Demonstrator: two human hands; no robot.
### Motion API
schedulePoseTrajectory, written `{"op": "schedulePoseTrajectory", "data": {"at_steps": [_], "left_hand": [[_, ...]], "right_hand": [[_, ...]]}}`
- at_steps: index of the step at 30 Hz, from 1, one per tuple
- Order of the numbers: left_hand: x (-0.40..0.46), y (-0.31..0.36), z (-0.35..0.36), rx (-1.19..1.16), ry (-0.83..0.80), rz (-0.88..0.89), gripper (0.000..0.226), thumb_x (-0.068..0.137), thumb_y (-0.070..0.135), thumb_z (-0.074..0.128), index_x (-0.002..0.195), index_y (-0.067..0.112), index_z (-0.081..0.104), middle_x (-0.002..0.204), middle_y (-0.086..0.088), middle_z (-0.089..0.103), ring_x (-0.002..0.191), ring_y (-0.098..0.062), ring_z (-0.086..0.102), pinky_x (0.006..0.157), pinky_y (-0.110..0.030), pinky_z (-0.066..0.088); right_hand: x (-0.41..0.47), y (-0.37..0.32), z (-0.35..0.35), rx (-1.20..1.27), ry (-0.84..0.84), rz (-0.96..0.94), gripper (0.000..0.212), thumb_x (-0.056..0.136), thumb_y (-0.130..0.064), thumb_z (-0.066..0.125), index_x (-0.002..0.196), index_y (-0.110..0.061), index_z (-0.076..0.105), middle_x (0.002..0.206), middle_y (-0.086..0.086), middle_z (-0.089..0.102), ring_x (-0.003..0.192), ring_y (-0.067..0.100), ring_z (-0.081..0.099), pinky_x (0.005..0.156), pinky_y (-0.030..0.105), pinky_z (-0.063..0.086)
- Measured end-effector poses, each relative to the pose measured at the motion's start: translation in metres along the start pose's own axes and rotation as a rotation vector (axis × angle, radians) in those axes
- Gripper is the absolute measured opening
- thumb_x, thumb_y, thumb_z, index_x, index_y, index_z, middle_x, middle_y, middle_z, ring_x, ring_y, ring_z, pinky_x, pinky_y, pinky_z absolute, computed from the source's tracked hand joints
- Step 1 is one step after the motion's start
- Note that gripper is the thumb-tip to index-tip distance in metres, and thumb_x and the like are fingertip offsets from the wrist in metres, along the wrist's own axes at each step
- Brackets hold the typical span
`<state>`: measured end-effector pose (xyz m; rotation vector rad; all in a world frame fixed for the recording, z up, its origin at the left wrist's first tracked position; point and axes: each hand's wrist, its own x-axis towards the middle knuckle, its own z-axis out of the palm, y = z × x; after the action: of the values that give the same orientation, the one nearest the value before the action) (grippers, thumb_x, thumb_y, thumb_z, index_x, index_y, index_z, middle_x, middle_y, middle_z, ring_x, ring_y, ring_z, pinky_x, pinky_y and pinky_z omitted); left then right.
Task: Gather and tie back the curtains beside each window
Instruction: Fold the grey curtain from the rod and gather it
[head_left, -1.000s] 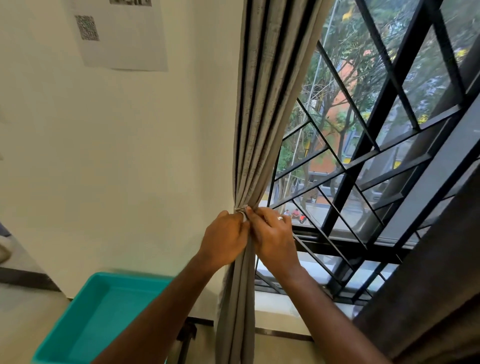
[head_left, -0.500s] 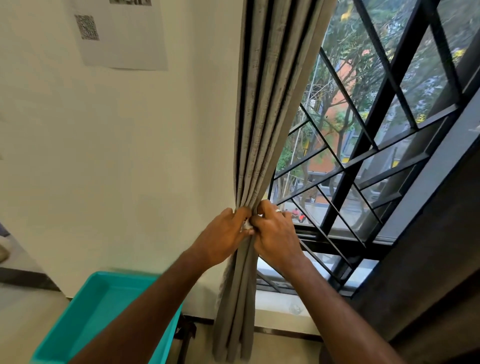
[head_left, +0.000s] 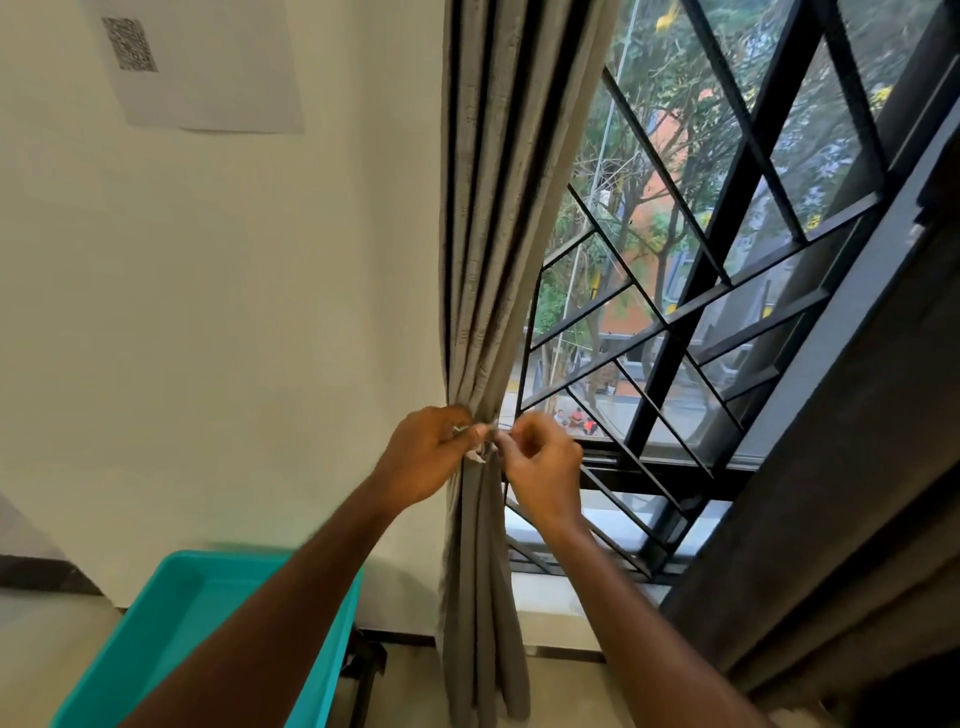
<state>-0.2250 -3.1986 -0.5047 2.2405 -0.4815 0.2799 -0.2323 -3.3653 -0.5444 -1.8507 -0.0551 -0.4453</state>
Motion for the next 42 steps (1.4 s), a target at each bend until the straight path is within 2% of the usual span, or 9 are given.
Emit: {"op": "schedulePoseTrajectory", "data": {"at_steps": [2,5,10,13,18,24,31,37,42], "left_hand": [[0.004,-0.002,-0.001,-0.124,-0.002,-0.083,0.032,0.091,0.045,0.064,0.067,0.024,0.065,0.06,0.01,0.062,0.06,-0.004,0.058,0.064,-0.03,0.045],[0.008,0.004,-0.004,-0.291,-0.03,-0.132,0.041,0.086,0.045,0.069,0.072,0.007,0.072,0.065,-0.002,0.069,0.068,-0.021,0.067,0.072,-0.042,0.054],[0.002,0.016,-0.014,-0.508,-0.202,-0.167,0.022,0.098,0.019,0.064,0.085,0.004,0.073,0.077,-0.005,0.07,0.073,-0.004,0.065,0.064,-0.013,0.049],[-0.007,0.004,-0.01,-0.653,-0.23,-0.217,0.025,0.101,0.021,0.058,0.104,0.001,0.073,0.094,-0.021,0.066,0.081,-0.014,0.053,0.064,-0.021,0.038],[-0.016,0.008,0.002,-0.845,0.0,-0.344,0.028,0.103,0.018,0.052,0.097,0.001,0.074,0.072,-0.002,0.056,0.07,-0.011,0.046,0.062,-0.027,0.033],[-0.013,0.014,0.004,-0.706,0.089,-0.262,0.035,0.102,0.02,0.055,0.088,-0.008,0.069,0.065,0.012,0.066,0.067,-0.001,0.06,0.066,-0.017,0.045],[-0.01,0.007,0.003,-0.53,0.168,-0.117,0.028,0.102,0.019,0.058,0.082,0.007,0.073,0.072,0.002,0.072,0.073,-0.01,0.068,0.073,-0.018,0.052],[0.004,0.015,-0.002,-0.406,0.355,-0.085,0.024,0.101,0.019,0.06,0.085,0.009,0.075,0.073,-0.004,0.071,0.071,-0.018,0.066,0.07,-0.041,0.054],[0.031,0.019,-0.018,-0.41,0.509,-0.166,0.025,0.099,0.02,0.063,0.084,0.003,0.072,0.078,-0.024,0.065,0.07,-0.019,0.055,0.066,-0.039,0.047]], "right_hand": [[-0.009,0.003,0.001,0.1,-0.212,0.035,0.035,0.096,-0.049,0.057,0.086,-0.018,0.069,0.076,0.004,0.068,0.074,0.023,0.071,0.071,0.047,0.062],[-0.015,-0.004,-0.001,0.178,-0.385,-0.003,0.032,0.099,-0.043,0.058,0.096,-0.014,0.069,0.08,0.001,0.067,0.079,0.019,0.066,0.076,0.041,0.059],[-0.008,-0.007,-0.008,0.296,-0.305,-0.027,0.025,0.098,-0.022,0.066,0.086,0.0,0.07,0.079,0.018,0.067,0.074,0.03,0.067,0.075,0.054,0.06],[-0.006,-0.007,-0.016,0.356,-0.288,0.015,0.018,0.097,-0.014,0.068,0.088,-0.001,0.075,0.082,0.018,0.071,0.078,0.035,0.07,0.08,0.052,0.061],[-0.006,-0.003,-0.012,0.456,-0.301,0.182,0.013,0.094,-0.01,0.069,0.091,0.0,0.078,0.085,0.02,0.074,0.08,0.028,0.071,0.078,0.038,0.057],[-0.004,-0.011,-0.006,0.513,-0.439,0.275,0.024,0.097,-0.026,0.067,0.11,-0.006,0.071,0.108,0.017,0.075,0.096,0.023,0.072,0.075,0.027,0.056],[0.002,-0.016,-0.005,0.437,-0.465,0.206,0.031,0.105,-0.024,0.054,0.105,0.003,0.068,0.084,0.006,0.072,0.07,0.022,0.068,0.064,0.019,0.052],[0.005,-0.005,-0.01,0.404,-0.419,0.092,0.032,0.103,-0.025,0.059,0.079,-0.003,0.064,0.071,0.012,0.06,0.064,0.031,0.06,0.071,0.044,0.056],[0.001,0.015,-0.017,0.328,-0.376,0.022,0.048,0.095,-0.043,0.062,0.085,0.003,0.065,0.079,0.023,0.059,0.073,0.042,0.06,0.067,0.045,0.056]]}}
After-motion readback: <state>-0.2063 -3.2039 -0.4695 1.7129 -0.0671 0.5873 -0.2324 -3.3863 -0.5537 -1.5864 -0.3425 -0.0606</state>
